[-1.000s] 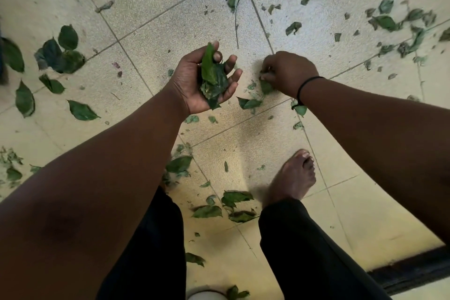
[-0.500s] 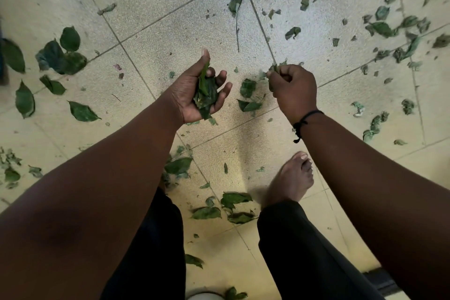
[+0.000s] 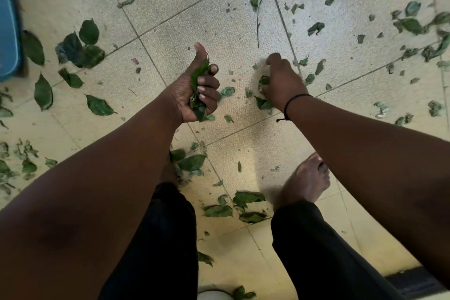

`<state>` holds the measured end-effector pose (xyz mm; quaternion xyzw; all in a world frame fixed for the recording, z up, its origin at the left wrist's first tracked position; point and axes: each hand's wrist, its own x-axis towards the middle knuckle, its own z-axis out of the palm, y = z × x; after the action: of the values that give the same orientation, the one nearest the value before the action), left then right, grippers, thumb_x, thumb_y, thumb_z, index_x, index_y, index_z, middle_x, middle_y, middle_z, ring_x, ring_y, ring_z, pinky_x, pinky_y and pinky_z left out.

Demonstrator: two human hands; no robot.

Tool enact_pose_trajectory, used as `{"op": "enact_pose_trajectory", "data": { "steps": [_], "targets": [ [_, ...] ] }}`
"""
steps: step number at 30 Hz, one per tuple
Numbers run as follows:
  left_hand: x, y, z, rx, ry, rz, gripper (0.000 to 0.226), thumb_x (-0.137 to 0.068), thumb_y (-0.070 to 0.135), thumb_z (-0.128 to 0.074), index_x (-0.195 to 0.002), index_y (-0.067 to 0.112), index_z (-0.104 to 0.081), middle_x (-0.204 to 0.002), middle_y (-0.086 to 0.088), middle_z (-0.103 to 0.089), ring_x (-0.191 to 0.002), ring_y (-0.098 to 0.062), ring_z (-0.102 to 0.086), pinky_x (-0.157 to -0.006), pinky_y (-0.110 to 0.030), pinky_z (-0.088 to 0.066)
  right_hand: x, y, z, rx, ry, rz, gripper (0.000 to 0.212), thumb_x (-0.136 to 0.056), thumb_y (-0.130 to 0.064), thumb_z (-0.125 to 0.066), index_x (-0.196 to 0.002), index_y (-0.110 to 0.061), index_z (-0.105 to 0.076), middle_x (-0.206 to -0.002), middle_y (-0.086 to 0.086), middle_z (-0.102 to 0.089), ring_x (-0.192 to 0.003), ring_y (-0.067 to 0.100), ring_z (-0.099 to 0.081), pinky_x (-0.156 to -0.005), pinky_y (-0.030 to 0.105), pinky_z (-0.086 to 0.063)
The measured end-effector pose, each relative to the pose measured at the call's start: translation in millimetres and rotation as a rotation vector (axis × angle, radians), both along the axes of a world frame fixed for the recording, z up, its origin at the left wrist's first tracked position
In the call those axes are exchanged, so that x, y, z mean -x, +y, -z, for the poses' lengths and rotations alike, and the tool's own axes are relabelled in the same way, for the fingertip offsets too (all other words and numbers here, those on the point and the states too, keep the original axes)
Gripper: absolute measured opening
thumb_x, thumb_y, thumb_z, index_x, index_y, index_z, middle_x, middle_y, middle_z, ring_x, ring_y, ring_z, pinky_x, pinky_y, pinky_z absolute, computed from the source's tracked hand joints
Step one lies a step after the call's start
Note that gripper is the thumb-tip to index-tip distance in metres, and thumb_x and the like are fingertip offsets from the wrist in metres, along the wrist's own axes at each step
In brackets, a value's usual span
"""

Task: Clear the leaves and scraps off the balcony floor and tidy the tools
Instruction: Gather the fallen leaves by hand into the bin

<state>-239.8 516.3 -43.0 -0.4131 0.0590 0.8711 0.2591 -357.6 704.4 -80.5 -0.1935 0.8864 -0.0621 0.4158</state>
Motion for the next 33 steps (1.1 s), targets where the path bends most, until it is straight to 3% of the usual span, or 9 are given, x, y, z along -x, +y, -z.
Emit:
{"op": "enact_pose_trajectory", "data": {
  "steps": [3, 7, 12, 14, 16, 19, 21, 27, 33],
  "targets": [
    [-7, -8, 2, 0.018, -0.014, -0.021, 0.052, -0.085, 0.073, -0.041, -0.075, 0.025, -0.059, -0.044, 0.010, -0.040, -0.038, 0.002, -0.034, -0.041, -0.011, -0.023, 1, 3, -2, -0.044, 0.042, -0.104, 0.033, -0.092, -0.022, -0.058, -0.119, -0.007, -0.047, -0.119, 0.018, -0.047, -0.091, 0.039, -0.057, -0.071, 0.039, -0.045],
    [-16, -16, 0, 0.023, -0.002, -0.045, 0.049, -0.094, 0.064, -0.039, -0.082, 0.025, -0.066, -0.048, 0.010, -0.038, -0.041, -0.001, -0.032, -0.045, -0.013, -0.022, 6, 9, -5, -0.080, -0.107, -0.077, 0.022, -0.091, -0.026, -0.059, -0.099, -0.005, -0.059, -0.102, 0.016, -0.061, -0.096, 0.033, -0.058, -0.070, 0.032, -0.039],
    [-23, -25, -4, 0.015, -0.009, -0.075, 0.041, -0.097, 0.053, -0.042, -0.081, 0.025, -0.067, -0.053, 0.011, -0.038, -0.046, -0.002, -0.032, -0.050, -0.016, -0.021, 13, 26, -19, 0.122, -0.163, 0.234, 0.016, -0.081, -0.022, -0.073, -0.073, -0.014, -0.061, -0.067, -0.001, -0.055, -0.066, 0.016, -0.052, -0.053, 0.024, -0.033],
    [-25, -28, -4, 0.023, -0.021, -0.080, 0.038, -0.095, 0.051, -0.046, -0.076, 0.024, -0.066, -0.052, 0.010, -0.038, -0.047, -0.003, -0.031, -0.050, -0.016, -0.022, 10, 30, -28, 0.140, -0.239, 0.149, 0.020, -0.078, -0.019, -0.076, -0.064, -0.020, -0.063, -0.061, -0.005, -0.056, -0.057, 0.007, -0.049, -0.050, 0.022, -0.030],
    [-26, -30, -4, 0.043, -0.045, -0.092, 0.038, -0.094, 0.049, -0.049, -0.071, 0.023, -0.063, -0.051, 0.010, -0.037, -0.046, -0.004, -0.030, -0.049, -0.016, -0.021, -1, 34, -26, 0.140, -0.294, 0.010, 0.013, -0.076, -0.016, -0.078, -0.066, -0.015, -0.070, -0.064, 0.000, -0.059, -0.058, 0.011, -0.052, -0.055, 0.021, -0.033],
    [-31, -32, -3, 0.085, -0.085, -0.124, 0.037, -0.093, 0.047, -0.051, -0.068, 0.023, -0.062, -0.050, 0.010, -0.037, -0.045, -0.004, -0.029, -0.047, -0.016, -0.021, -25, 38, -6, 0.044, -0.155, -0.236, 0.016, -0.081, -0.017, -0.071, -0.092, -0.005, -0.074, -0.103, 0.013, -0.055, -0.091, 0.030, -0.057, -0.075, 0.031, -0.045],
    [-36, -33, -3, 0.119, -0.121, -0.142, 0.036, -0.093, 0.045, -0.051, -0.068, 0.023, -0.063, -0.050, 0.010, -0.037, -0.045, -0.004, -0.028, -0.046, -0.016, -0.023, -33, 33, 0, -0.022, -0.047, -0.308, 0.018, -0.087, -0.012, -0.060, -0.101, -0.002, -0.067, -0.115, 0.018, -0.046, -0.098, 0.036, -0.054, -0.080, 0.037, -0.048],
    [-54, -43, -4, 0.180, -0.176, -0.131, 0.028, -0.091, 0.041, -0.053, -0.073, 0.024, -0.065, -0.054, 0.011, -0.041, -0.046, -0.004, -0.031, -0.045, -0.015, -0.026, -26, 16, -3, -0.033, -0.131, -0.221, 0.029, -0.088, -0.008, -0.052, -0.115, -0.010, -0.044, -0.103, 0.019, -0.058, -0.089, 0.036, -0.059, -0.071, 0.037, -0.046],
    [-71, -53, -1, 0.235, -0.231, -0.139, 0.023, -0.091, 0.040, -0.054, -0.079, 0.025, -0.065, -0.055, 0.011, -0.042, -0.046, -0.004, -0.032, -0.044, -0.016, -0.026, -41, -34, -26, 0.206, -0.265, -0.169, 0.015, -0.085, -0.018, -0.066, -0.097, -0.016, -0.073, -0.101, 0.004, -0.070, -0.096, 0.022, -0.063, -0.080, 0.031, -0.050]
  ]
}}
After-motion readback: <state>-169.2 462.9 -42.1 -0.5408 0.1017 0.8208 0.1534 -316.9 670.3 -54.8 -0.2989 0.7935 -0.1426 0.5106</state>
